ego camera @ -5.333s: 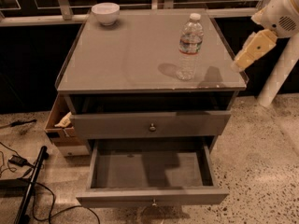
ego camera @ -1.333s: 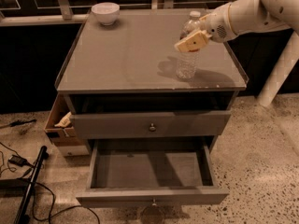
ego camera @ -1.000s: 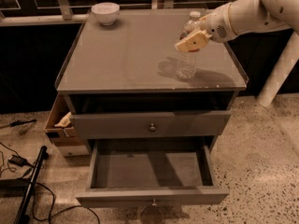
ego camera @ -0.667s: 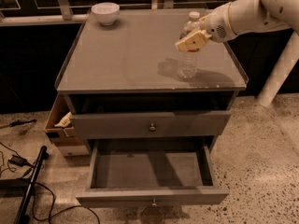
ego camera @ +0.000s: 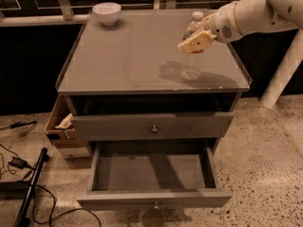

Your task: Place water bottle into middle drawer

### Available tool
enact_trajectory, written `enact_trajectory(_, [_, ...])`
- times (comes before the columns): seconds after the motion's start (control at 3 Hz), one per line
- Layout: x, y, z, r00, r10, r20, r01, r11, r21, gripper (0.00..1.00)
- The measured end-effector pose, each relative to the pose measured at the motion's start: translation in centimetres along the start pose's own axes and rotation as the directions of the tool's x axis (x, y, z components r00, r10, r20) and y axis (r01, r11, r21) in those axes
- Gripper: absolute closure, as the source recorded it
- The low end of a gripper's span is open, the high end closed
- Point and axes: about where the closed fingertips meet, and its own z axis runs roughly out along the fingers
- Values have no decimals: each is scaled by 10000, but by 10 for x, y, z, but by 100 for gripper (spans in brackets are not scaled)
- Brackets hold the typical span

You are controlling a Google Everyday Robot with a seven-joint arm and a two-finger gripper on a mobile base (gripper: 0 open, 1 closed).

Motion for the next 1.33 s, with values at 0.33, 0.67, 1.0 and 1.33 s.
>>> enact_trajectory(0.33, [-11, 19, -26, 9991, -309, 287, 307, 9995, 64, 100])
enact_trajectory(0.67, [-15, 67, -79, 9955, -694, 646, 711, 9972, -244, 100])
enact_trajectory(1.0, [-15, 67, -79, 9955, -694, 646, 711, 9972, -245, 100])
enact_trajectory(1.33, [-1, 98, -75, 9956, -305, 884, 353, 9980, -533, 100])
